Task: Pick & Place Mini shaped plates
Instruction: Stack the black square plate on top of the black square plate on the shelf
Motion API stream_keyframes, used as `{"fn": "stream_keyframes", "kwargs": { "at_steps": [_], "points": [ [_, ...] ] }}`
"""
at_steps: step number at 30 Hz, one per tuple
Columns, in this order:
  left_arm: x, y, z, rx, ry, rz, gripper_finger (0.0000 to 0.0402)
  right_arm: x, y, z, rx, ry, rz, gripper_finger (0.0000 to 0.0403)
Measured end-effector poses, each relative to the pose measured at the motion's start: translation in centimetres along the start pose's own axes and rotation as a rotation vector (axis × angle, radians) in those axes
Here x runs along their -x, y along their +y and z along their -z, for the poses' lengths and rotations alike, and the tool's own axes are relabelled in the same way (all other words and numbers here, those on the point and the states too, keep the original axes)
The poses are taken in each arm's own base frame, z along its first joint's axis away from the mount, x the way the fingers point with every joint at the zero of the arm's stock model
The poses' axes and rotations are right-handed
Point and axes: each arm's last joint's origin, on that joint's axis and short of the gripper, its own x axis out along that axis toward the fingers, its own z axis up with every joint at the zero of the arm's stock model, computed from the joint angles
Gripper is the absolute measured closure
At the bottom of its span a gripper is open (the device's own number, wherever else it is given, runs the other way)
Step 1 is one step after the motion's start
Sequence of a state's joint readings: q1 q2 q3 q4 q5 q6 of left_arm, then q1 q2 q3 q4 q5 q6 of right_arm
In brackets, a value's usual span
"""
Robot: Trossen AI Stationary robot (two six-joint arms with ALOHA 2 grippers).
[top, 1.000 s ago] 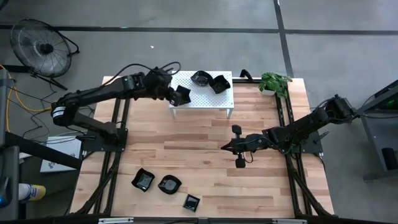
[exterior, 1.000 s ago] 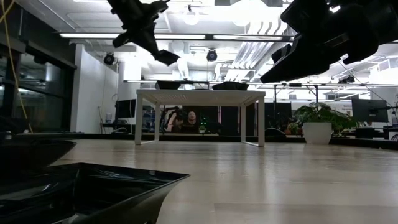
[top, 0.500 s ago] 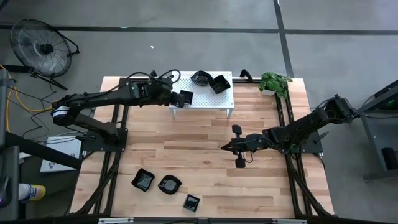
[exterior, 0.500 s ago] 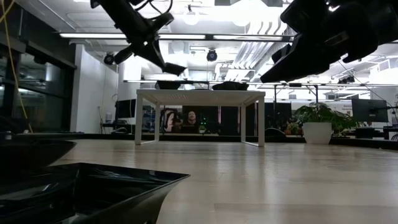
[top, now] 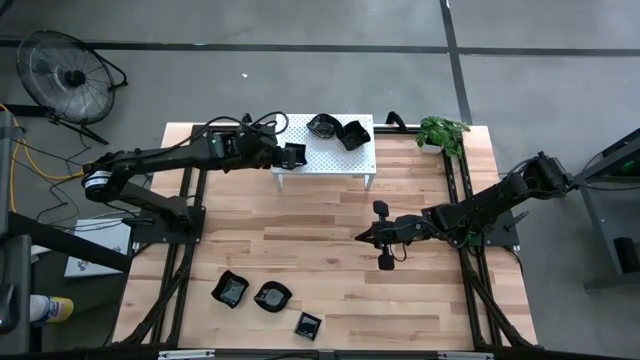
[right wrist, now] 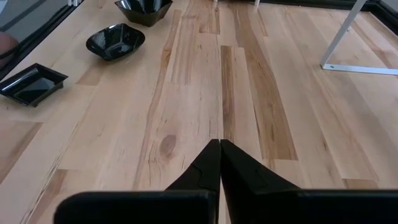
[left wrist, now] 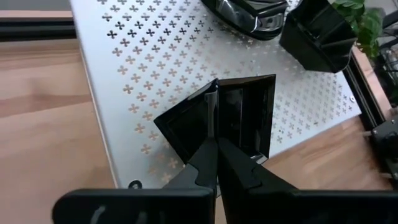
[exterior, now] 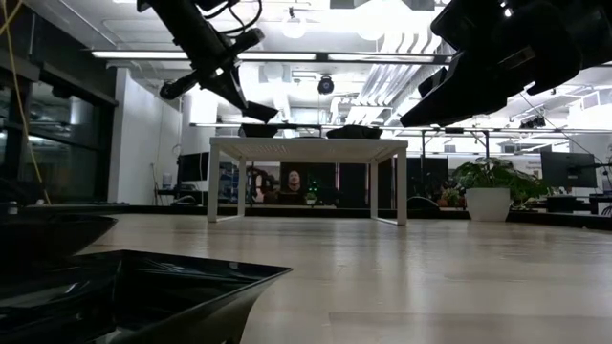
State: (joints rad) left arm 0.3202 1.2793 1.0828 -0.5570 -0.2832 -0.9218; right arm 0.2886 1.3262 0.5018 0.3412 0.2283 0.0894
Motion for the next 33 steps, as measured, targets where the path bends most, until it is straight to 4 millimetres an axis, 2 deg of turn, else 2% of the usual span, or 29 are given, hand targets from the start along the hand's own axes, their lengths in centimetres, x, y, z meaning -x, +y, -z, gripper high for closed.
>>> {"fn": "stream_keyframes", "kwargs": {
  "at_steps": [16,27,33],
  "points": [
    [0.01,0.09,0.01,-0.003,-0.007,-0.016,0.0401,-0.01,0.01,0.01,0.000,0.001,-0.003,0.0396],
    [0.02,0.29,0.14,-0.018,0.004,-0.038,0.0358,0.00,0.02,0.01,0.001,0.001,-0.003,0.0396],
    [0.02,-0.04,-0.18,-0.032,-0.038,-0.014,0.0349,0.00,0.01,0.01,0.002,0.001,-0.003,0.0400]
  ]
}}
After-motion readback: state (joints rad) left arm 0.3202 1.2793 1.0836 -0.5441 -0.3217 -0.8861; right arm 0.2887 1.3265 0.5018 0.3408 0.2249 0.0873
